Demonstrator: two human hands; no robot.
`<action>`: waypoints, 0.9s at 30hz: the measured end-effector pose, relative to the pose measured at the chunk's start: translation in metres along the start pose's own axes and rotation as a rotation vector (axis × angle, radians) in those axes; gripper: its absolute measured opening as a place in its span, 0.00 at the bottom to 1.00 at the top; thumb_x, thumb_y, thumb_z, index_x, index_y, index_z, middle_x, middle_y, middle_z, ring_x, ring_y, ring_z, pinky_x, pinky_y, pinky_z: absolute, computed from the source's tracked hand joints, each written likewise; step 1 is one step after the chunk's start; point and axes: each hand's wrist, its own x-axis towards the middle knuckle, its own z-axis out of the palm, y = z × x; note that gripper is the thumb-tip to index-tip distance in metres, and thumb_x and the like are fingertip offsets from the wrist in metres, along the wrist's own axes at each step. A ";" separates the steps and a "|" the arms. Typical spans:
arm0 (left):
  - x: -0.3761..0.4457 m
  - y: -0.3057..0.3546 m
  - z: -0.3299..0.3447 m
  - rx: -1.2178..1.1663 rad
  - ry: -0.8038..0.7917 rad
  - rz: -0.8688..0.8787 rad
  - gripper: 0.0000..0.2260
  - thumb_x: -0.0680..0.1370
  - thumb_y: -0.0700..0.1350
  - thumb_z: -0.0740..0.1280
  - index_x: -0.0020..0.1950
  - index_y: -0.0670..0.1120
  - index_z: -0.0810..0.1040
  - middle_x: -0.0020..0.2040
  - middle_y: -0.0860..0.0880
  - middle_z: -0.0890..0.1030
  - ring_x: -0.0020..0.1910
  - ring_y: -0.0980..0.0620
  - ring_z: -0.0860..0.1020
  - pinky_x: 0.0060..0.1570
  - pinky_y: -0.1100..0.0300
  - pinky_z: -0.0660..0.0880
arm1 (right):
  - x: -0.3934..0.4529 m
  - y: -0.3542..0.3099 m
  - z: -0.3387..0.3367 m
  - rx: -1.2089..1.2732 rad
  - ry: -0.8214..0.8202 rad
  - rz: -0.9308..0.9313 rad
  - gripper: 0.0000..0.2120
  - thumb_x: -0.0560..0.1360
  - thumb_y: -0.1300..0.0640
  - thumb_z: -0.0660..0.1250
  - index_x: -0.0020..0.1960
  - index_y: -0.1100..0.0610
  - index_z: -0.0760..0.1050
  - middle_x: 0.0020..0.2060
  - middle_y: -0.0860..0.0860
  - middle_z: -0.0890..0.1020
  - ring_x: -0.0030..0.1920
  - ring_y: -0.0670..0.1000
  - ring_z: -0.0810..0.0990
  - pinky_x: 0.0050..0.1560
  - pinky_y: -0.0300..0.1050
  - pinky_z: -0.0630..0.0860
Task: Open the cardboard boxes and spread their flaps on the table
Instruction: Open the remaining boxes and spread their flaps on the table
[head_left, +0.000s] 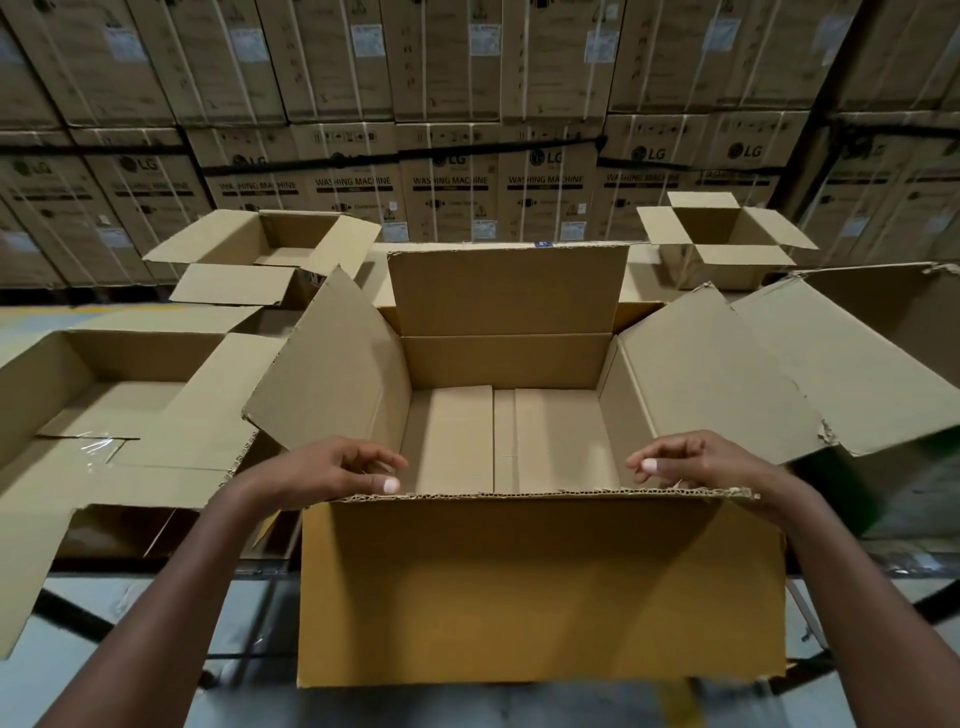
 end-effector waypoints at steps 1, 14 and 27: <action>-0.001 0.002 0.002 -0.002 0.008 0.006 0.22 0.72 0.62 0.73 0.64 0.60 0.79 0.59 0.54 0.83 0.58 0.59 0.81 0.57 0.63 0.75 | -0.001 0.000 0.000 0.001 0.023 0.001 0.18 0.73 0.41 0.70 0.57 0.49 0.84 0.52 0.47 0.87 0.55 0.51 0.83 0.59 0.51 0.77; 0.003 0.025 -0.013 -0.061 0.412 0.084 0.10 0.84 0.49 0.62 0.57 0.53 0.82 0.46 0.53 0.87 0.42 0.53 0.85 0.42 0.58 0.75 | -0.014 -0.010 -0.006 0.310 0.365 -0.172 0.40 0.63 0.25 0.70 0.58 0.58 0.83 0.52 0.57 0.85 0.45 0.59 0.83 0.50 0.53 0.76; 0.003 0.043 -0.014 -0.014 0.507 0.142 0.12 0.82 0.55 0.61 0.55 0.55 0.83 0.47 0.55 0.86 0.46 0.60 0.83 0.45 0.58 0.76 | -0.031 -0.026 -0.007 0.173 0.472 -0.205 0.31 0.71 0.30 0.67 0.58 0.55 0.83 0.50 0.51 0.87 0.47 0.55 0.85 0.52 0.51 0.80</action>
